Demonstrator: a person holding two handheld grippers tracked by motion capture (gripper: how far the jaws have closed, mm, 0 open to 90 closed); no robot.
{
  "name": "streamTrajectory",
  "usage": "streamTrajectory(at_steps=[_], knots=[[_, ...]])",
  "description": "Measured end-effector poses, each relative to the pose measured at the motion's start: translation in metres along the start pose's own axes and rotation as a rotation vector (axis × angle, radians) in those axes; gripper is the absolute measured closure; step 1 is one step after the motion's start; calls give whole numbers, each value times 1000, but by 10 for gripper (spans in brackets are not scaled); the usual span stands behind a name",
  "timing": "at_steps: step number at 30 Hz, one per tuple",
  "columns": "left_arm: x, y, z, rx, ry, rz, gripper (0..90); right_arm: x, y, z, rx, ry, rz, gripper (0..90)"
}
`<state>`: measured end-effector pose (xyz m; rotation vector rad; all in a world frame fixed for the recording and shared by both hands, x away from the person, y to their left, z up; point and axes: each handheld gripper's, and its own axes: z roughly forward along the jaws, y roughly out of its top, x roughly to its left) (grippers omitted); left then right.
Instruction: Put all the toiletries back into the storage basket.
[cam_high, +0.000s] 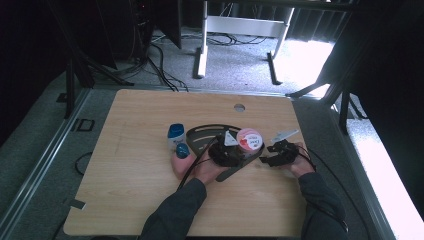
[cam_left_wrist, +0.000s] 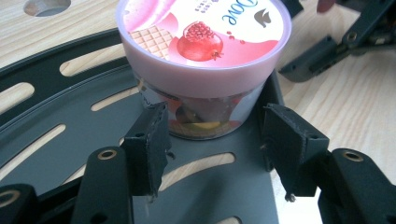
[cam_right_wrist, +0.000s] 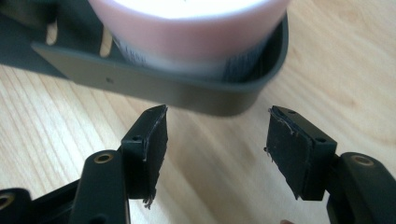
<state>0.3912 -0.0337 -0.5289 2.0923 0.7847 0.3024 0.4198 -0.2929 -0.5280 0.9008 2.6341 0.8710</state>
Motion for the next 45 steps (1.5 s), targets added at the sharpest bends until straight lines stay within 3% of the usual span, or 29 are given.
streamTrajectory(at_steps=[4, 9, 12, 17, 25, 27, 34, 40, 45], knots=[[1, -2, -6, 1, -28, -22, 445, 4, -11, -7, -72, 12, 58, 397], [-6, -5, -11, 9, -36, -1, 479, 19, -17, -7, -51, -21, 33, 396], [-7, -7, -14, -3, -71, -25, 522, 27, -21, -8, -68, -38, 38, 392], [-11, -10, -20, -8, -95, -35, 523, 39, -30, -7, -85, -49, 46, 380], [-15, -12, -30, -23, -97, -26, 515, 50, -43, -8, -112, -53, 64, 357], [-15, -13, -35, -26, -128, -49, 517, 52, -45, -9, -130, -53, 80, 353], [-20, -15, -45, -34, -130, -29, 498, 65, -45, -9, -144, -62, 87, 343], [-27, -18, -49, -12, -120, 21, 536, 72, -43, -10, -174, -51, 113, 331], [-29, -20, -51, 7, -117, 32, 533, 75, -44, -9, -181, -56, 98, 330]])
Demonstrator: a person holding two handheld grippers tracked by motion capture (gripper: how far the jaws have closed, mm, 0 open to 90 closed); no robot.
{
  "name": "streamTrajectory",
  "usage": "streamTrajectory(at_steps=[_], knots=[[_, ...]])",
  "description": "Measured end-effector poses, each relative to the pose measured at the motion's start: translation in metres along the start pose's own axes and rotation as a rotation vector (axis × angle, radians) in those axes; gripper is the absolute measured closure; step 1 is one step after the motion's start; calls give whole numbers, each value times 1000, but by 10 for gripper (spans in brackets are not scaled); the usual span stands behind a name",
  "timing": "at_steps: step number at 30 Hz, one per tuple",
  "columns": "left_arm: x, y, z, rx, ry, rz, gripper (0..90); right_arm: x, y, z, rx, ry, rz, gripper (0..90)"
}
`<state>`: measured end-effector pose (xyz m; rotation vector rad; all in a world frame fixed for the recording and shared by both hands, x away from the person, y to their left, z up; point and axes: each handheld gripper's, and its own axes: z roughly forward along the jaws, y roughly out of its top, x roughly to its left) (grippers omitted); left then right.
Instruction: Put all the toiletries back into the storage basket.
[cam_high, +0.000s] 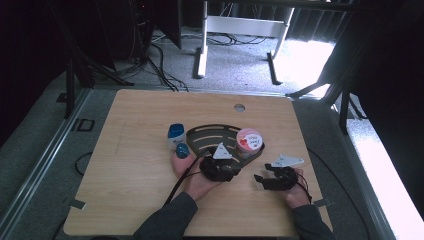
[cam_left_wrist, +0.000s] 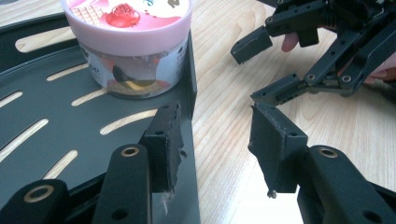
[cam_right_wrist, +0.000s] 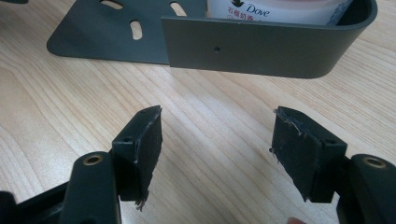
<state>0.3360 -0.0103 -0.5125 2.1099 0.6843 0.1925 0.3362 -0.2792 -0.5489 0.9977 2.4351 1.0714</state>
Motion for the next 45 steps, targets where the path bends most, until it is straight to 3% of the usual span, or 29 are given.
streamTrajectory(at_steps=[4, 12, 19, 28, 35, 45], knots=[[-1, 0, -5, 8, 7, 13, 521, -1, -2, 1, -1, -1, 4, 329], [1, -2, -18, -11, 4, 1, 517, 0, -5, 3, 11, -12, 7, 326], [4, -12, -32, -13, 31, -7, 513, -1, -7, 5, 14, -14, 5, 325], [2, -19, -48, -22, 24, -11, 519, -1, -8, 5, 8, -12, 11, 324], [1, -21, -57, -4, 40, 11, 511, -1, -9, 5, 1, -15, 7, 320], [1, -27, -71, 16, 50, -1, 518, -1, -9, 5, -5, -15, 7, 315]])
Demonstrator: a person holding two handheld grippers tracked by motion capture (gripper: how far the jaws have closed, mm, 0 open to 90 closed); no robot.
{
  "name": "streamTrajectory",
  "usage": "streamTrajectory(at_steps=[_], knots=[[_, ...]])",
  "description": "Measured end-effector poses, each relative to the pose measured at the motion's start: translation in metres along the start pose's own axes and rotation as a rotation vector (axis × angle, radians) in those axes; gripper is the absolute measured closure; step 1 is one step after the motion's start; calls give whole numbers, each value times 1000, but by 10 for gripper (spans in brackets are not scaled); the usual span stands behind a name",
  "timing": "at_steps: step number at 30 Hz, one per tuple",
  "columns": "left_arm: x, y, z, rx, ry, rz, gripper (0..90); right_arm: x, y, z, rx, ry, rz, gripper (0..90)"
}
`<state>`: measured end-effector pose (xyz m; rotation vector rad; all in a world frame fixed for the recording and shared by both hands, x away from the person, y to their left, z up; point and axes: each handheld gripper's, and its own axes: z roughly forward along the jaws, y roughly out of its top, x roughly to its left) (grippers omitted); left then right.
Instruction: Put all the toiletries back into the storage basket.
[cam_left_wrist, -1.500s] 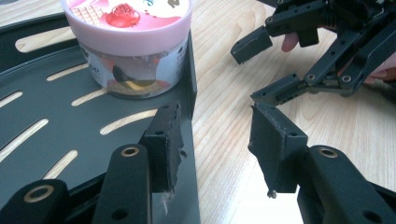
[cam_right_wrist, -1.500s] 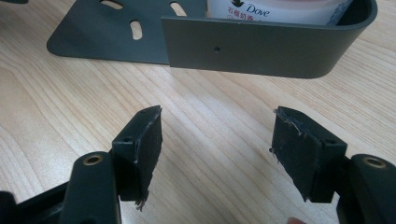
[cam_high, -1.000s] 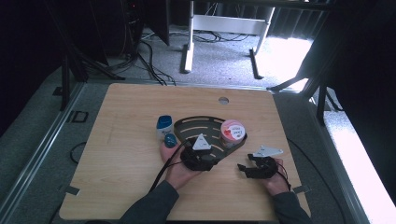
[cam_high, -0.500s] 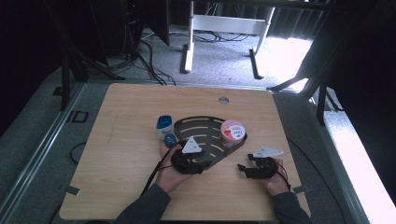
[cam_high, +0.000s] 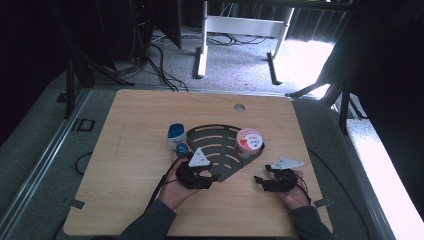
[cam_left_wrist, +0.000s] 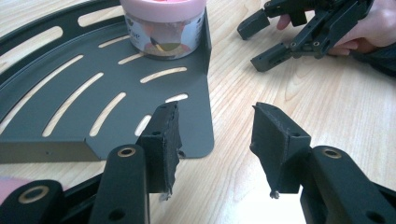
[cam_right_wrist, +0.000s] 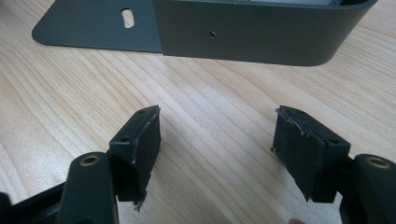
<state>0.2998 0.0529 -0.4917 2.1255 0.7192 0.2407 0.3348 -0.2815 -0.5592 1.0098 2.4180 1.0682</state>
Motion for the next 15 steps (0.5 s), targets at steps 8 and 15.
streamTrajectory(at_steps=[8, 15], knots=[[1, -6, -10, -2, 20, -7, 518, 0, 0, 0, 0, 1, 1, 309], [6, -10, -23, -4, 44, -19, 522, -1, 0, 0, 0, 4, 1, 306]])
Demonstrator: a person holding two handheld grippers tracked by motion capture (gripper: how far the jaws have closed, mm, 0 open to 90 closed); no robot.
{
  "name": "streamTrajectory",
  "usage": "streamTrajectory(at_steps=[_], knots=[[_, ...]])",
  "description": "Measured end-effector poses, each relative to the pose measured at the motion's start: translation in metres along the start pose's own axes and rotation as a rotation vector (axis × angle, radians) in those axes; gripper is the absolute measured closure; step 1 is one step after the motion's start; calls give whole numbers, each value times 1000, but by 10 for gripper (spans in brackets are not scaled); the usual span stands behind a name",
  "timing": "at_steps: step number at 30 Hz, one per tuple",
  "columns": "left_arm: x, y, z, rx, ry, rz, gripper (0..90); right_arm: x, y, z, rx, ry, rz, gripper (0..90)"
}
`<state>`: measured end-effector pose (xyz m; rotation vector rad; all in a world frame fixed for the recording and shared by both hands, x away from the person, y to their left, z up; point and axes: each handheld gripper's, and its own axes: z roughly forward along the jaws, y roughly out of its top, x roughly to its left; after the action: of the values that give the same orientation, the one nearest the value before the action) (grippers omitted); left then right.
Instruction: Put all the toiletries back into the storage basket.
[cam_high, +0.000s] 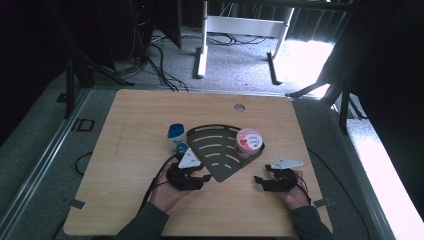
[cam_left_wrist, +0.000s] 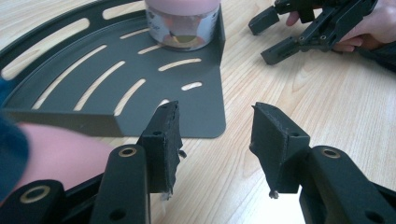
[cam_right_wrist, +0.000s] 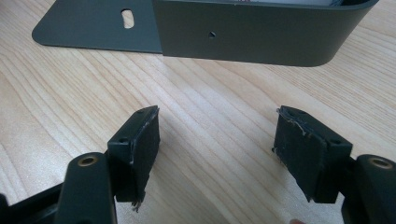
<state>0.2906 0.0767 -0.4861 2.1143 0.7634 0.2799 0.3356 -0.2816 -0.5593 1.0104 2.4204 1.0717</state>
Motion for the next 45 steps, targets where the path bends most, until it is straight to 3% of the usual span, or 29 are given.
streamTrajectory(at_steps=[15, 26, 34, 41, 45], knots=[[11, -8, -22, -8, 46, -5, 500, 0, 0, 0, 1, -4, -3, 301], [17, -13, -37, -23, 108, -23, 475, 0, 0, 1, 1, -6, 0, 301], [21, -12, -45, 6, 134, -26, 439, 0, 0, 0, 2, -6, -1, 301], [24, -12, -49, -8, 142, -40, 427, -1, 0, 1, 1, -4, -1, 300], [26, -11, -55, -27, 167, -36, 434, -1, 0, 1, 1, -4, -1, 299]])
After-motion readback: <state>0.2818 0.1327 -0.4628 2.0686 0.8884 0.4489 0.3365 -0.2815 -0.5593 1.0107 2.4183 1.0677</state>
